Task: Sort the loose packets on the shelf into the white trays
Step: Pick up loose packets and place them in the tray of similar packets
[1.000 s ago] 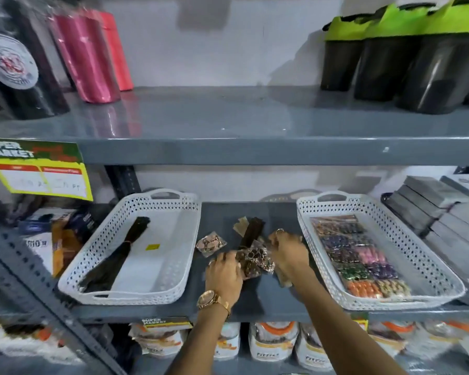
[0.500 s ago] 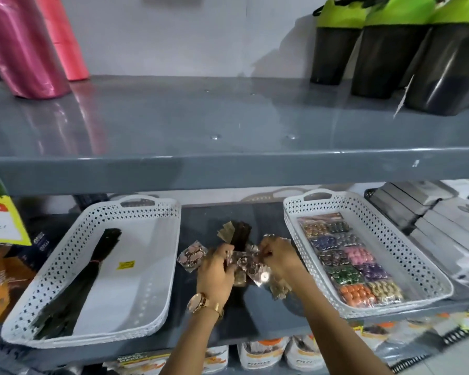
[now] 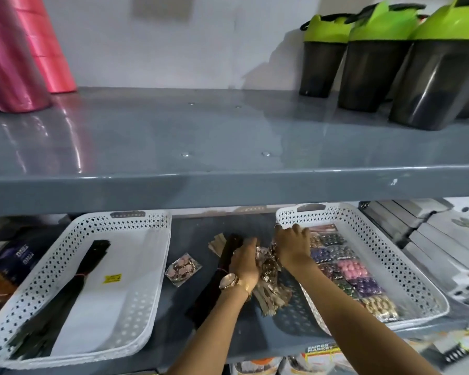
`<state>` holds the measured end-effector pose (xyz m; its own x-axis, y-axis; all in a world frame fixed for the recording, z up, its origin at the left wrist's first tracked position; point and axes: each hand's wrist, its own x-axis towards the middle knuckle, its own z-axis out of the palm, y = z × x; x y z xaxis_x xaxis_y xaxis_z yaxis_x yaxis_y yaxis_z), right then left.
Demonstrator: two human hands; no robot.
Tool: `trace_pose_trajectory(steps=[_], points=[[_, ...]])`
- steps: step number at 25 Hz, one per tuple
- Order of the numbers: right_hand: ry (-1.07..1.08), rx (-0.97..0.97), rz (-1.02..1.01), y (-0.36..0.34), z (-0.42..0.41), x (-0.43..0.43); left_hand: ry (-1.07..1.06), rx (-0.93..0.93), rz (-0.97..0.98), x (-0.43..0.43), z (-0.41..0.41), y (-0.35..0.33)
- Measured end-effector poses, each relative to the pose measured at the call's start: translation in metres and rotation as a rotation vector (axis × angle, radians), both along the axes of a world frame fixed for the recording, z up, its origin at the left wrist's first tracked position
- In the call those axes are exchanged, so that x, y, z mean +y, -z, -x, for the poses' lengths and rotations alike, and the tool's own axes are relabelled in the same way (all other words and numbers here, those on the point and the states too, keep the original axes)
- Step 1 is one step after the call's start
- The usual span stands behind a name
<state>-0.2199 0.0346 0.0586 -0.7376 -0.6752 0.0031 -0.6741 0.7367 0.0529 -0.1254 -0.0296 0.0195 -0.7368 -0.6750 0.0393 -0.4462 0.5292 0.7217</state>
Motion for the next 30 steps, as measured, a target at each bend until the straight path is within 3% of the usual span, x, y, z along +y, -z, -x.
trace_pose_trajectory(steps=[2, 4, 7, 9, 12, 15, 18, 20, 24, 27, 30], points=[[-0.082, 0.146, -0.048, 0.005, -0.002, -0.001, -0.025, 0.0, 0.22, -0.011, -0.017, 0.002], [-0.148, 0.17, 0.027, 0.007, -0.012, -0.005, -0.124, -0.147, 0.314, -0.034, -0.04, 0.005], [-0.144, -0.061, 0.054, 0.017, -0.041, -0.009, -0.241, -0.561, 0.201, -0.065, -0.068, 0.004], [-0.098, -0.227, 0.038, 0.032, -0.063, -0.004, -0.207, -0.682, 0.223, -0.071, -0.073, 0.004], [-0.08, -0.285, 0.029, 0.051, -0.08, 0.007, -0.229, -0.668, 0.31, -0.069, -0.068, 0.0], [-0.011, -0.268, 0.062, 0.056, -0.078, 0.014, -0.302, -0.496, 0.371, -0.065, -0.06, -0.013], [-0.012, -0.271, 0.071, 0.06, -0.076, 0.019, -0.121, -0.135, 0.277, -0.048, -0.031, -0.022], [-0.023, -0.276, 0.078, 0.064, -0.082, 0.022, 0.049, -0.039, 0.161, -0.027, -0.004, -0.025], [0.0, -0.286, 0.082, 0.068, -0.095, 0.028, 0.21, -0.128, 0.06, -0.001, 0.022, -0.019], [0.035, -0.226, 0.101, 0.064, -0.096, 0.03, -0.001, -0.101, 0.231, -0.017, -0.002, -0.012], [0.043, -0.183, 0.106, 0.056, -0.097, 0.023, -0.194, -0.403, 0.16, -0.04, -0.048, -0.005]])
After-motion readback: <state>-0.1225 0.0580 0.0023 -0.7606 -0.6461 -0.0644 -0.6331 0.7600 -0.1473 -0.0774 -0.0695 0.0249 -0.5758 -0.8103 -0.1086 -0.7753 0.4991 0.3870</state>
